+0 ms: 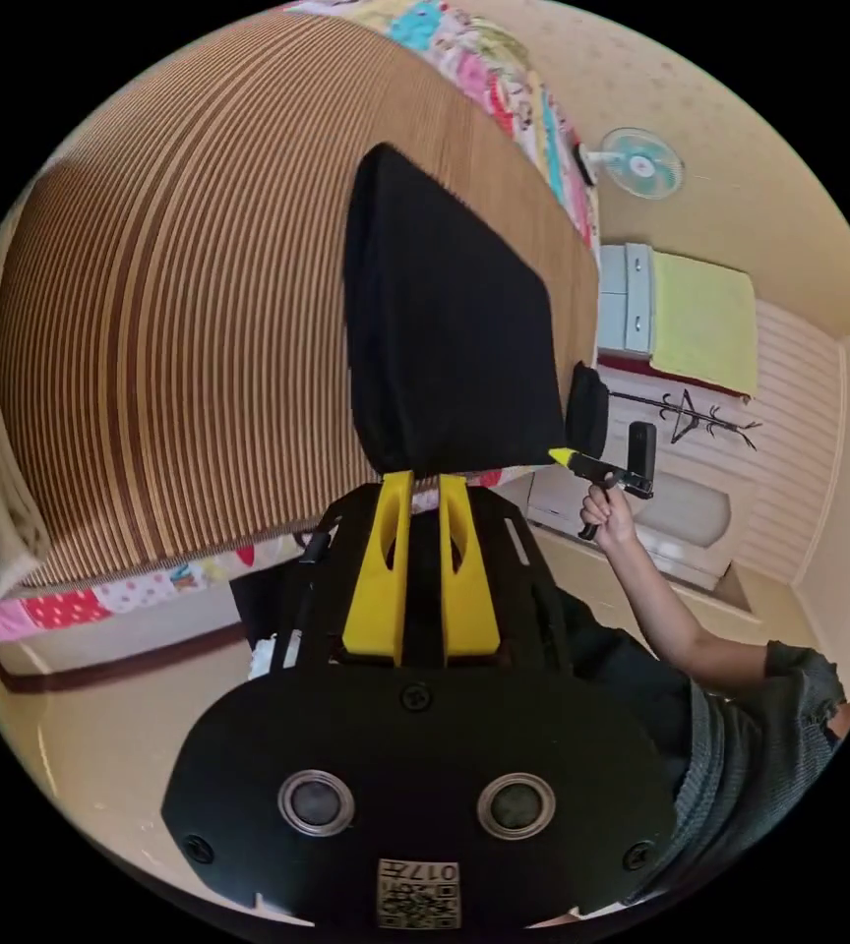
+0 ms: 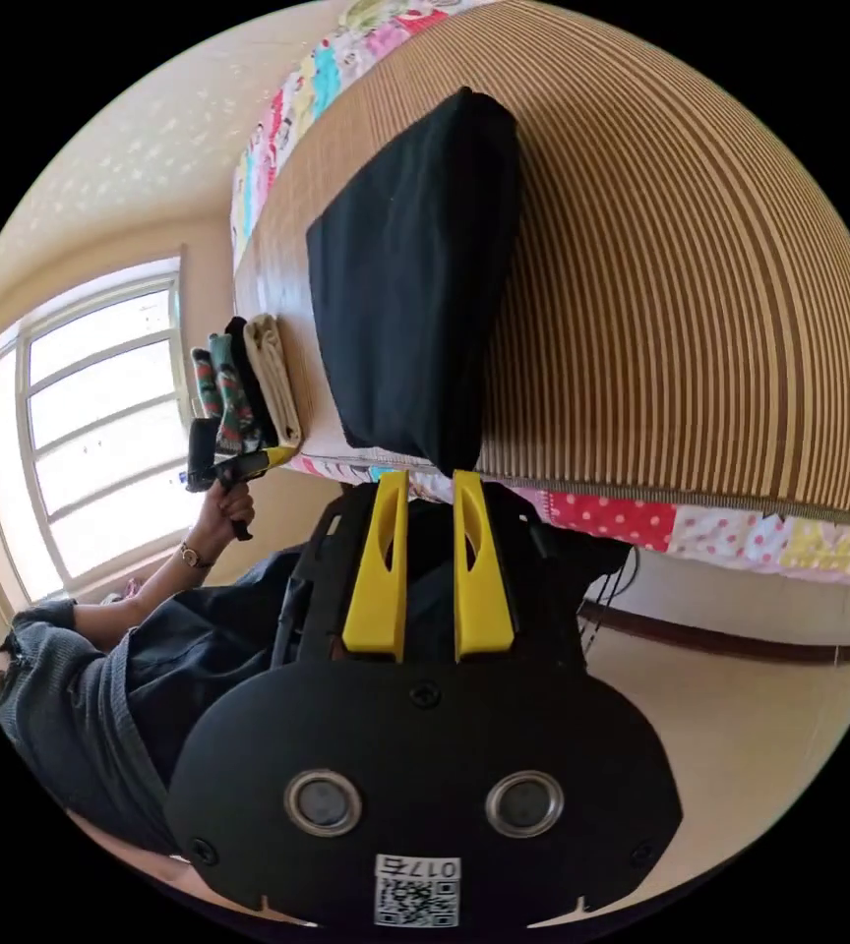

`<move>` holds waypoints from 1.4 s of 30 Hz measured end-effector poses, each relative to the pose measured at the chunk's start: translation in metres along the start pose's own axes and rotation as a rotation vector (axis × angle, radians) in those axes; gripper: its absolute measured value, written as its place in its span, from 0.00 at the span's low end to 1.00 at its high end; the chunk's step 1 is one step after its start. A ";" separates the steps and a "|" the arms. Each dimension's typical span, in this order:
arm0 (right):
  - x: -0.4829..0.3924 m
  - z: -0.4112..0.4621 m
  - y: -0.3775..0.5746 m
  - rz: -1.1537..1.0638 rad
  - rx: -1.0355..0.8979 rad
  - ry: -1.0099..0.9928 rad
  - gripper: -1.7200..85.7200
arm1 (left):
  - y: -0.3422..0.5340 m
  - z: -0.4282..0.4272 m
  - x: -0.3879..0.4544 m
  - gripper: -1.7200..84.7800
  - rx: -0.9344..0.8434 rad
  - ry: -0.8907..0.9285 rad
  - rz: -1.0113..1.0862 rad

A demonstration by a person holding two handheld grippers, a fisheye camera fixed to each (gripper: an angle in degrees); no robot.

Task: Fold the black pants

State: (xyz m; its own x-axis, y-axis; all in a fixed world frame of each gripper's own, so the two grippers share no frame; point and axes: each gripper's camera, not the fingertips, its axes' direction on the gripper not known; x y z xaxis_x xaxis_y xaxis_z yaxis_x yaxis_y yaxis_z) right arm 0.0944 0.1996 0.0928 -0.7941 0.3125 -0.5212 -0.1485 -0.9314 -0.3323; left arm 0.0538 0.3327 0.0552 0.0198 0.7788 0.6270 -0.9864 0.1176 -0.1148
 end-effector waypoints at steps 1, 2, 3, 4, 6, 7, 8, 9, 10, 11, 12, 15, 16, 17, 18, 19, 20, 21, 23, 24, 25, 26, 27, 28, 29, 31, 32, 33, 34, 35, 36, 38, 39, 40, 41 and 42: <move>0.011 0.002 0.004 0.028 0.003 -0.026 0.12 | 0.011 0.012 -0.018 0.10 -0.018 0.050 -0.050; 0.029 -0.002 0.007 0.065 0.038 -0.099 0.13 | 0.015 0.015 -0.024 0.11 -0.016 0.077 -0.072; 0.040 -0.010 0.004 0.078 0.086 -0.170 0.15 | 0.016 0.016 -0.034 0.13 0.004 0.123 -0.109; 0.044 -0.015 -0.001 0.078 0.108 -0.198 0.16 | 0.011 0.012 -0.037 0.15 0.036 0.145 -0.118; 0.053 -0.033 -0.031 0.054 0.170 -0.250 0.20 | -0.008 0.004 -0.034 0.16 0.087 0.125 -0.095; 0.054 -0.036 -0.042 0.047 0.179 -0.251 0.21 | -0.027 0.000 -0.030 0.17 0.110 0.102 -0.068; 0.056 -0.042 -0.064 0.034 0.187 -0.244 0.22 | -0.037 -0.002 -0.028 0.18 0.118 0.092 -0.056; 0.058 -0.044 -0.087 0.024 0.186 -0.241 0.23 | -0.060 -0.003 -0.023 0.18 0.134 0.082 -0.033; 0.058 -0.045 -0.099 0.018 0.183 -0.245 0.23 | -0.082 -0.003 -0.019 0.19 0.139 0.067 -0.020; 0.058 -0.043 -0.121 -0.002 0.166 -0.267 0.23 | -0.092 -0.002 -0.018 0.20 0.138 0.055 -0.020; 0.058 -0.039 -0.141 -0.030 0.138 -0.303 0.23 | -0.112 0.002 -0.013 0.20 0.130 0.043 -0.015; 0.060 -0.012 -0.176 -0.081 0.025 -0.451 0.20 | -0.155 0.025 0.006 0.19 0.017 0.009 0.050; 0.061 -0.007 -0.179 -0.088 0.015 -0.480 0.19 | -0.163 0.038 0.014 0.18 -0.043 -0.034 0.073; 0.064 -0.003 -0.180 -0.077 0.027 -0.487 0.17 | -0.164 0.040 0.018 0.18 -0.035 -0.058 0.083; 0.067 -0.002 -0.176 -0.050 0.045 -0.465 0.16 | -0.164 0.041 0.022 0.17 -0.025 -0.088 0.072; 0.069 -0.002 -0.173 -0.039 0.054 -0.475 0.15 | -0.159 0.040 0.024 0.16 0.000 -0.077 0.050; 0.074 -0.003 -0.168 -0.025 0.047 -0.541 0.14 | -0.156 0.040 0.024 0.15 0.013 -0.066 0.027; 0.078 -0.003 -0.161 -0.037 0.016 -0.624 0.12 | -0.150 0.041 0.025 0.12 0.021 -0.045 -0.014; 0.078 -0.010 -0.144 -0.056 -0.028 -0.643 0.11 | -0.138 0.041 0.032 0.10 -0.027 -0.001 -0.005; 0.078 -0.016 -0.131 -0.072 -0.063 -0.619 0.10 | -0.129 0.043 0.039 0.09 -0.078 0.014 0.005; 0.078 -0.019 -0.123 -0.081 -0.086 -0.611 0.10 | -0.116 0.046 0.051 0.09 -0.131 0.004 0.030; 0.079 -0.025 -0.108 -0.096 -0.131 -0.607 0.09 | -0.108 0.048 0.059 0.09 -0.151 -0.004 0.048; 0.081 -0.031 -0.092 -0.105 -0.168 -0.605 0.09 | -0.089 0.051 0.074 0.09 -0.178 -0.020 0.082; 0.081 -0.034 -0.084 -0.107 -0.182 -0.604 0.09 | -0.068 0.054 0.089 0.09 -0.189 -0.025 0.089; 0.083 -0.041 -0.069 -0.109 -0.210 -0.598 0.08 | -0.057 0.056 0.095 0.09 -0.187 -0.021 0.079; 0.084 -0.052 -0.051 -0.117 -0.256 -0.577 0.08 | -0.009 0.062 0.117 0.09 -0.122 0.017 0.002; 0.081 -0.060 -0.042 -0.143 -0.277 -0.560 0.08 | 0.003 0.063 0.122 0.09 -0.099 0.029 -0.014; 0.076 -0.066 -0.038 -0.175 -0.296 -0.544 0.08 | 0.025 0.064 0.132 0.09 -0.054 0.052 -0.045; 0.074 -0.068 -0.038 -0.190 -0.309 -0.538 0.08 | 0.044 0.065 0.140 0.09 -0.002 0.074 -0.076; 0.066 -0.068 -0.039 -0.226 -0.334 -0.524 0.08 | 0.053 0.065 0.144 0.09 0.027 0.080 -0.094; 0.054 -0.066 -0.043 -0.276 -0.358 -0.506 0.08 | 0.070 0.064 0.151 0.09 0.091 0.081 -0.122; 0.030 -0.058 -0.053 -0.352 -0.398 -0.485 0.08 | 0.090 0.059 0.161 0.09 0.173 0.064 -0.148; 0.009 -0.049 -0.060 -0.400 -0.424 -0.472 0.08 | 0.101 0.051 0.166 0.09 0.213 0.041 -0.162; -0.003 -0.043 -0.063 -0.422 -0.436 -0.467 0.08 | 0.111 0.040 0.171 0.09 0.248 0.013 -0.163; -0.029 -0.031 -0.068 -0.459 -0.458 -0.461 0.08 | 0.116 0.032 0.172 0.09 0.262 0.000 -0.159; -0.058 -0.017 -0.071 -0.495 -0.471 -0.462 0.08 | 0.124 0.014 0.173 0.09 0.283 -0.016 -0.153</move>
State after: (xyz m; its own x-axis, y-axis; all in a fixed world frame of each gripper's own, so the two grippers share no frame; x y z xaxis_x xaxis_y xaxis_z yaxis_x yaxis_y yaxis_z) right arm 0.1609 0.2512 0.1327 -0.8791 0.4629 0.1138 -0.3641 -0.4978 -0.7872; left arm -0.0677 0.4734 0.1596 0.1712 0.7551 0.6328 -0.9785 0.0551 0.1990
